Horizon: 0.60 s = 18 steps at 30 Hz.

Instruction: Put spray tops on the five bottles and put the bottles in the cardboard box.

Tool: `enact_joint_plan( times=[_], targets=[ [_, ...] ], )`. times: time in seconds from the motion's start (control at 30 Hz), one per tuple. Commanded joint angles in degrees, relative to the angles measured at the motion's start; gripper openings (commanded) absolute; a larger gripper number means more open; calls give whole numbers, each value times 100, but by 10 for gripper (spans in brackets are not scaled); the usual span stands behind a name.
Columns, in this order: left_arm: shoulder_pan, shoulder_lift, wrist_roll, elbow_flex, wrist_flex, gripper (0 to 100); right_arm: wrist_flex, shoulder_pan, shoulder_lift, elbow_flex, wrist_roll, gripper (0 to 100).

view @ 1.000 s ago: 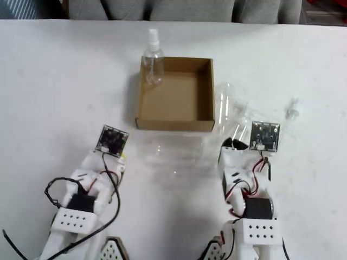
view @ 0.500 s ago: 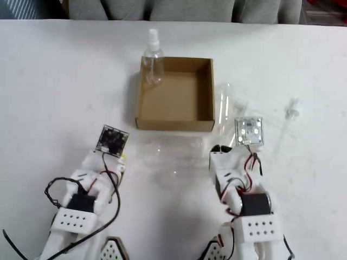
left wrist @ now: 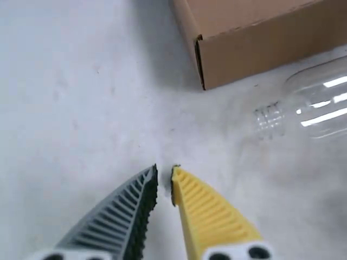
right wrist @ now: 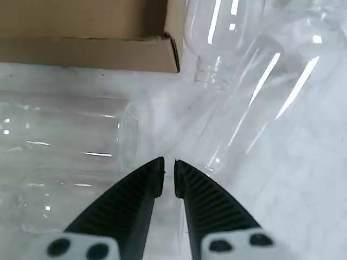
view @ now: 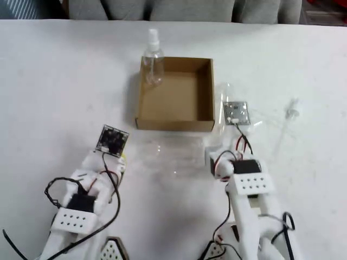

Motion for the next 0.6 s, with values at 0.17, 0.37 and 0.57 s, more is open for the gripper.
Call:
enact_joint_plan(
  times=[0.17,0.37,0.57],
  targets=[
    [-66,-119,-53,9,18,64,716,13,1042,-1020,554,17],
    [-66,-119,-53,9,18,64,1121,-22,1560,-1345,730,20],
    [-66,-119,-53,9,18,64,1675,-31,1754,-1486,1108,21]
  ],
)
